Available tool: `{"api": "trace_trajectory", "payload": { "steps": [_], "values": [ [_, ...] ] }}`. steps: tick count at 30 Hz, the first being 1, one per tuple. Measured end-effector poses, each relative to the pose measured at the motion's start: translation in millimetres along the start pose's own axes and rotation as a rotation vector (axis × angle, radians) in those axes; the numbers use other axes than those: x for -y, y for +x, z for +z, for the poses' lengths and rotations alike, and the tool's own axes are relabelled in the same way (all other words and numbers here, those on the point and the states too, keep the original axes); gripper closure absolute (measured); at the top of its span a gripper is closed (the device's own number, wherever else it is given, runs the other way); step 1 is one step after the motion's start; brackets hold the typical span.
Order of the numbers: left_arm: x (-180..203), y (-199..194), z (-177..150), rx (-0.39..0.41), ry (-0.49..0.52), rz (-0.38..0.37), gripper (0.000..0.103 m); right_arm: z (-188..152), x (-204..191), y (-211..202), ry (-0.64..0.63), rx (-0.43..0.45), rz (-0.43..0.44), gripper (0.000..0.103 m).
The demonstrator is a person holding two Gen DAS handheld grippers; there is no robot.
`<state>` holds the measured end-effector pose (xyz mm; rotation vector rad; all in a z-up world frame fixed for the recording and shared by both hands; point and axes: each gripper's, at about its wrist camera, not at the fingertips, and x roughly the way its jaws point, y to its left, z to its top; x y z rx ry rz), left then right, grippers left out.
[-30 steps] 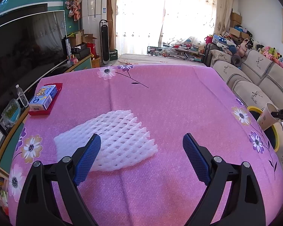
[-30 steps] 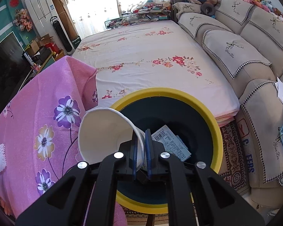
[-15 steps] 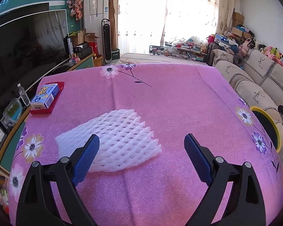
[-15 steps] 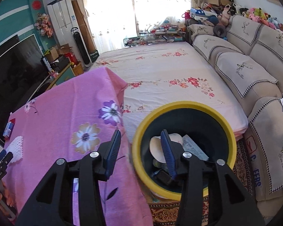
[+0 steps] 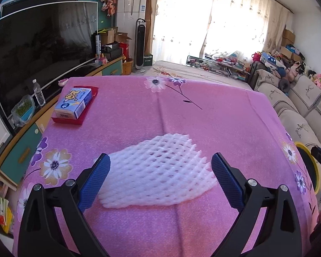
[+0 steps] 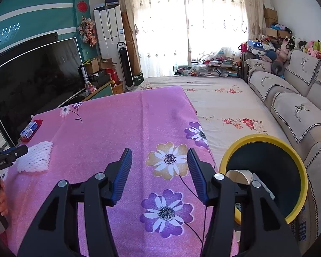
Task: Collect trash
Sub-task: 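Grasp the white foam fruit net with the left gripper, then carry the foam net over the bin and open the left gripper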
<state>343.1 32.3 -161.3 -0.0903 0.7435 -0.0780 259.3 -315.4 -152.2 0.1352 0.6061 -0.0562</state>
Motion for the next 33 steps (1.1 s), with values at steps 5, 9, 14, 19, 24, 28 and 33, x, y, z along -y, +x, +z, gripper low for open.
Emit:
{"api": "trace_trajectory", "payload": {
  "steps": [5,9,14,19,24,28,33],
  "values": [
    [-14.0,8.2,-3.3,-0.087,-0.031,-0.044,0.006,-4.9,-0.7,5.3,0.003,-0.002,-0.006,0.049],
    [0.1,17.1,-7.3,-0.088,0.066,0.037,0.006,-4.4,1.4,6.1,0.012,0.002,0.004,0.046],
    [3.7,35.3,-10.9,-0.133,0.086,0.066,0.006,-5.4,0.5,5.9,-0.003,0.002,0.01,0.042],
    [4.1,38.7,-11.2,-0.124,0.083,0.077,0.021,-7.7,0.8,4.6,0.006,0.012,0.013,0.04],
    [17.3,34.0,-16.3,-0.102,0.129,0.078,0.059,-8.6,2.8,3.9,0.022,0.015,0.015,0.04],
    [28.9,22.3,-17.2,-0.078,0.147,0.049,0.071,-8.3,5.1,1.9,0.029,0.024,0.014,0.04],
    [47.0,-0.3,-10.9,-0.044,0.153,0.014,0.074,-9.7,6.4,-4.2,0.029,0.047,0.01,0.04]
  ]
}}
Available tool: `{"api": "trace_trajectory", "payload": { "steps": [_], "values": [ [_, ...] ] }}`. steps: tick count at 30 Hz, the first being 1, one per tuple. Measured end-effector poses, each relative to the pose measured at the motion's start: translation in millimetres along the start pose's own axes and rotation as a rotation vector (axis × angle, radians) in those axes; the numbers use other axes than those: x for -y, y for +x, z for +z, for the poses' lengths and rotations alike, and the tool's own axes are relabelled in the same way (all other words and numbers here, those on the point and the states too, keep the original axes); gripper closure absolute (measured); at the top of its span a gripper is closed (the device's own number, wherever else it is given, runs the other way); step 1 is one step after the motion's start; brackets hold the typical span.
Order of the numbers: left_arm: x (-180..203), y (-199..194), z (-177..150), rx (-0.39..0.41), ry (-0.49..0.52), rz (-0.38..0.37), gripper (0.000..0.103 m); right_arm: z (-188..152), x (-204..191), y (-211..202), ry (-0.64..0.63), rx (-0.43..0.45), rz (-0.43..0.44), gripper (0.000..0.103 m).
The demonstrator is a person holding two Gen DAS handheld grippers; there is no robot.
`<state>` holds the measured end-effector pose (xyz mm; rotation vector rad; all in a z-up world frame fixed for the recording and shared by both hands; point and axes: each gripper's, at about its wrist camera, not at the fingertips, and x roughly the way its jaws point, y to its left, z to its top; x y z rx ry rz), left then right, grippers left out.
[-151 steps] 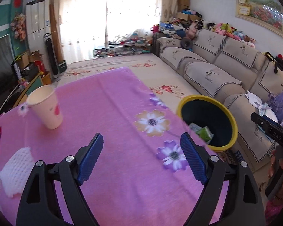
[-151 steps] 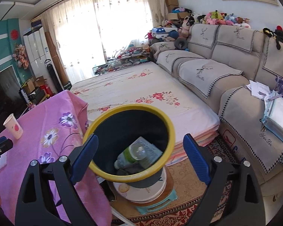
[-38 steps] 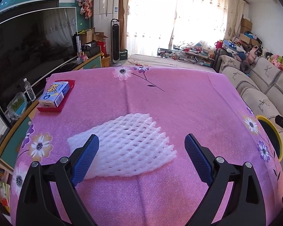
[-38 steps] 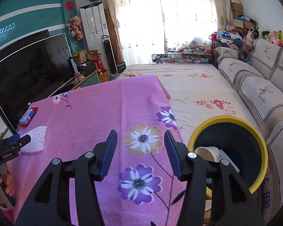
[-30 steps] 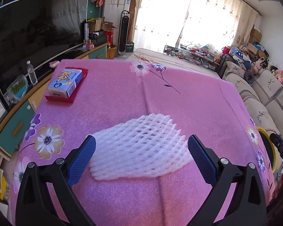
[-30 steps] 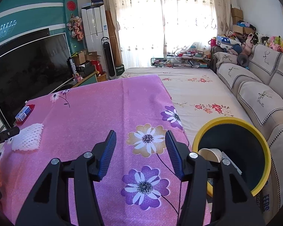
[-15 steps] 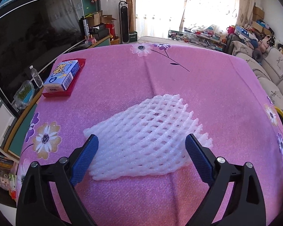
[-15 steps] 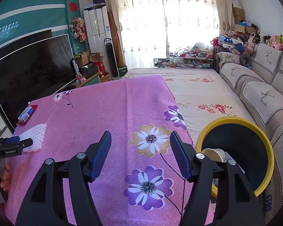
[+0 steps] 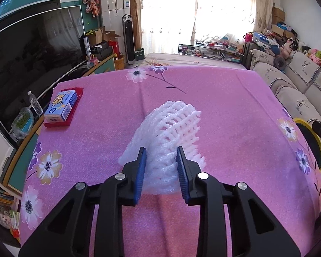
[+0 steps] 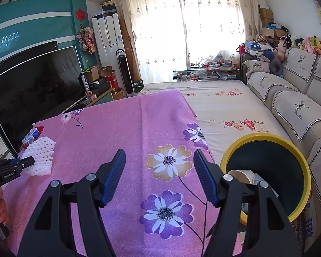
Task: Collect trash
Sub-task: 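Carry the foam net over the bin and open the left gripper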
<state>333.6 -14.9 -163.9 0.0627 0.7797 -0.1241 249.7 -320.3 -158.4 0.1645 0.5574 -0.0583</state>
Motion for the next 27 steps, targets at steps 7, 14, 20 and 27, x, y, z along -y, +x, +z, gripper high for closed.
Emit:
{"api": "trace_trajectory", "payload": {
  "steps": [7,14,20,27],
  "values": [
    [49.8,-19.0,17.4,0.029,0.078,-0.05,0.074,2.1,20.8,-33.2,0.03,0.022,-0.002,0.04],
    [128.6,-23.7,37.7,0.047,0.157,-0.158,0.074,-7.2,71.0,-87.1,0.028,0.037,-0.113,0.038],
    [216.3,-19.8,48.4,0.043,0.259,-0.268,0.074,-23.9,117.4,-131.0,0.072,0.058,-0.234,0.034],
    [321.7,-11.2,50.1,0.018,0.342,-0.394,0.074,-37.9,165.5,-152.2,0.141,0.047,-0.317,0.034]
  ]
}}
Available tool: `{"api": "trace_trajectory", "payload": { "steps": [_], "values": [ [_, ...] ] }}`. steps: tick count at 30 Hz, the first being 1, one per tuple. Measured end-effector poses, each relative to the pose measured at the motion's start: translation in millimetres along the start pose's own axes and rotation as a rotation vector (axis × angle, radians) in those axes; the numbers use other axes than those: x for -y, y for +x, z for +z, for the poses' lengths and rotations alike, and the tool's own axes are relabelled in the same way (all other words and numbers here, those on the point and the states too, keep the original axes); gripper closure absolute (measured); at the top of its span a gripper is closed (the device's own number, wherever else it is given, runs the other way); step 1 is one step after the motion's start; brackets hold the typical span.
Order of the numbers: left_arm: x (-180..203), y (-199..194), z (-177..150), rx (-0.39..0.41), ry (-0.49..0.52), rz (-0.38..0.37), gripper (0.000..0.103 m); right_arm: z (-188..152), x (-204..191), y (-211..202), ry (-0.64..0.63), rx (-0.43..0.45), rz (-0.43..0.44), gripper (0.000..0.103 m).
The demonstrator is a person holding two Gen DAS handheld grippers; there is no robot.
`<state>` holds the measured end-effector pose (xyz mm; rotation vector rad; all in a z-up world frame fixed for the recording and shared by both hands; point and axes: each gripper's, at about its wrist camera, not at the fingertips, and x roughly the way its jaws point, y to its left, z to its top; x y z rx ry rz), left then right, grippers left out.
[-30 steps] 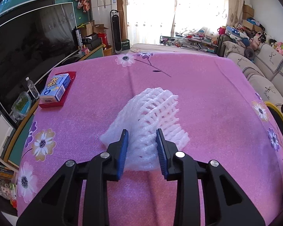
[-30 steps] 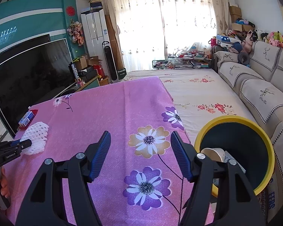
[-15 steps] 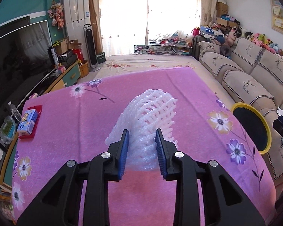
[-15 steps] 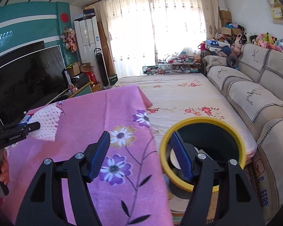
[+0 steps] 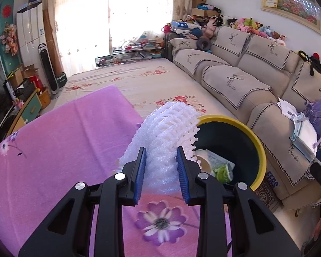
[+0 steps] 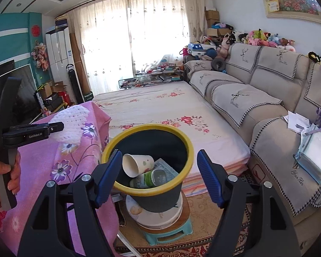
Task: Collect trash
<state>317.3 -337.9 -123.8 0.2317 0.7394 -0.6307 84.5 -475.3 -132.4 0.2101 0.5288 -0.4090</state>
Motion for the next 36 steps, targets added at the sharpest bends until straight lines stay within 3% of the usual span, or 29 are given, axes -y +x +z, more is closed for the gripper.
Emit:
{"api": "trace_trajectory", "payload": {
  "steps": [6,13,16,18,20,22,26,29,32,36],
  "values": [
    [61.5,51.4,18.2,-0.054,0.05,-0.06,0.074,-8.5,32.5,3.6,0.042,-0.019,-0.038,0.034],
    [99.6,102.1,32.9,-0.128,0.05,-0.107,0.07,-17.3,52.3,9.4,0.076,-0.044,-0.06,0.034],
    [107.7,120.7,33.7,-0.167,0.044,-0.114,0.058,-17.9,54.9,11.9,0.083,-0.05,-0.062,0.034],
    [115.3,133.0,32.9,-0.188,0.055,-0.099,0.033,-18.6,53.7,12.5,0.085,-0.051,-0.057,0.034],
    [116.4,138.9,27.9,-0.209,0.058,-0.089,0.025,-18.1,48.8,11.4,0.082,-0.051,-0.054,0.034],
    [112.5,136.8,22.2,-0.232,0.045,-0.103,0.025,-17.3,45.8,9.9,0.076,-0.051,-0.049,0.034],
    [85.6,90.1,10.6,-0.184,-0.009,-0.119,0.024,-15.2,37.9,3.9,0.064,-0.044,-0.027,0.032],
    [49.4,20.7,-7.4,-0.083,-0.035,-0.081,0.011,-12.7,25.9,-3.4,0.046,-0.035,0.009,0.029],
    [15.6,-52.0,-35.8,0.005,-0.059,-0.004,0.005,-9.4,7.9,-13.2,0.014,-0.021,0.056,0.025],
    [-30.4,-135.3,-84.2,0.04,-0.103,0.135,0.005,-7.2,-22.4,-28.5,-0.037,-0.004,0.129,0.01]
  ]
}}
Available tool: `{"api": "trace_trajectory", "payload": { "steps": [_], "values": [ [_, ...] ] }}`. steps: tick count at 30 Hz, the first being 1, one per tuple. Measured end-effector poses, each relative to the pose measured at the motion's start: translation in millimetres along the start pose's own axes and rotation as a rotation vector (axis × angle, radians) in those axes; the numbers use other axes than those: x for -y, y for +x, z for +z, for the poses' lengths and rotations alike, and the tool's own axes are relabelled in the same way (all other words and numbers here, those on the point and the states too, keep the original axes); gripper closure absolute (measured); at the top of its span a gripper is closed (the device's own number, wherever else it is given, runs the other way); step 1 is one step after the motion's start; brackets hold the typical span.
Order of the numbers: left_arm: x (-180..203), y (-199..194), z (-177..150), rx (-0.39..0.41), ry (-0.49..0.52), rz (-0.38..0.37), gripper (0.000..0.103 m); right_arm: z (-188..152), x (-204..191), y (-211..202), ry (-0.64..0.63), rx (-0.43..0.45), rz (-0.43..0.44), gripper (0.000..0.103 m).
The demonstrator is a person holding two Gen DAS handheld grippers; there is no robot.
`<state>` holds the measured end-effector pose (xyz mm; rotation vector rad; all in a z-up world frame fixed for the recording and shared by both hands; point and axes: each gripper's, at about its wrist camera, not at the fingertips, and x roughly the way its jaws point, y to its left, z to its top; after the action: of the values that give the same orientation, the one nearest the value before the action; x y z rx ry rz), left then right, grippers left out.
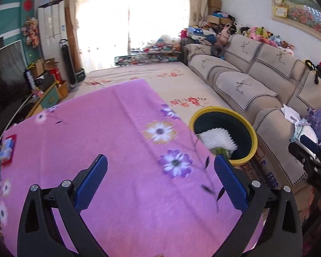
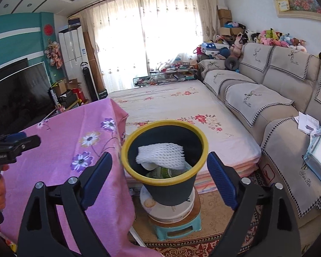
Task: Collect trash
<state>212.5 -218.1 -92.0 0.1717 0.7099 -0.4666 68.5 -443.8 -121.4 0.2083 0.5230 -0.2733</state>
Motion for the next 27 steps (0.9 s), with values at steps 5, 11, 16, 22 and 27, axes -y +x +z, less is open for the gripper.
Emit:
{"api": "trace_trajectory", "payload": {
  "steps": [5,11,16,22,27],
  "values": [
    [-73.8,-84.2,-57.1,0.044,-0.102,0.175,0.005,2.3,-39.2,-20.8,-0.059,0.028,0.065,0.007],
    [-134.2,-175.7,-110.2,0.147,-0.28,0.245,0.005,2.3,-71.3,-53.7,-0.123,0.066,0.096,0.007],
    [-150.1,-221.3,-133.1,0.214,-0.303,0.315,0.005,-2.0,-82.4,-77.0,-0.155,0.078,0.093,0.007],
    [-142.3,-236.5,-143.9,0.224,-0.278,0.347,0.005,-4.1,-94.3,-94.6,-0.179,0.098,0.097,0.007],
    [-133.8,-231.9,-146.3,0.206,-0.281,0.334,0.005,0.1,-97.2,-101.0,-0.179,0.114,0.11,0.007]
  ]
}}
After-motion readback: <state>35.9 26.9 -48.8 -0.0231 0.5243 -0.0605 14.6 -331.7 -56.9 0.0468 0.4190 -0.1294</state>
